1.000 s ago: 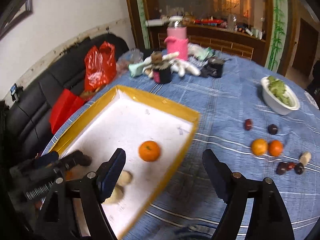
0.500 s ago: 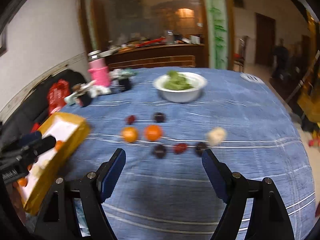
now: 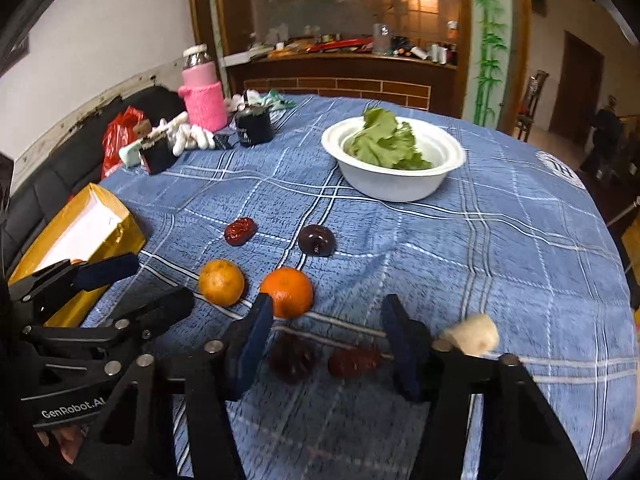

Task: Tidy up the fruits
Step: 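Move both tools back toward the fruit on the tablecloth, then grasp a pale orange with the left tool while the right tool grasps an orange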

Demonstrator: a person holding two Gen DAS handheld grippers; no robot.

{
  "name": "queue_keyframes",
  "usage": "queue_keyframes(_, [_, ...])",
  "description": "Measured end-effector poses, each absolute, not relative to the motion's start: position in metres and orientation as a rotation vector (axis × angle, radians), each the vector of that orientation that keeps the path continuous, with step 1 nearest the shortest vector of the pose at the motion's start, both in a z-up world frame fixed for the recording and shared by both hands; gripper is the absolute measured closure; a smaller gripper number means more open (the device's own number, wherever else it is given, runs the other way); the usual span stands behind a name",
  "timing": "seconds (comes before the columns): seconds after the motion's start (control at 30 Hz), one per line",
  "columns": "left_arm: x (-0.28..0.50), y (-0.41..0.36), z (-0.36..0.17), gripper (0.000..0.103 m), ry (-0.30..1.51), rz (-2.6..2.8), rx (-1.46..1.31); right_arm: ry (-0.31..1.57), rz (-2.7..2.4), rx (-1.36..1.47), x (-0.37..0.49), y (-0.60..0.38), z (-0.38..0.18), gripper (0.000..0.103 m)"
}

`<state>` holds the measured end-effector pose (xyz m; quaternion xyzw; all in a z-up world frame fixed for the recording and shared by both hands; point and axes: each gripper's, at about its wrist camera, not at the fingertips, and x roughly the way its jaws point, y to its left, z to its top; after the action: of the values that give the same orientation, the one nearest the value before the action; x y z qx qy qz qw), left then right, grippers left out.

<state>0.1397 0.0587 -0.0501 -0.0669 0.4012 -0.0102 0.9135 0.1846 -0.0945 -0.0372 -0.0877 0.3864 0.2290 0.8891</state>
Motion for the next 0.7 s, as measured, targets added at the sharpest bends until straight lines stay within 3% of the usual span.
queue_keyframes(0.17, [0.146, 0.064, -0.063, 0.044, 0.889, -0.076, -0.152, 0.852, 0.536, -0.217, 0.199, -0.085, -0.049, 0.053])
queue_keyframes(0.7, [0.138, 0.069, -0.043, 0.042, 0.841, -0.13, -0.118, 0.918, 0.741, -0.227, 0.209, -0.073, -0.046, 0.053])
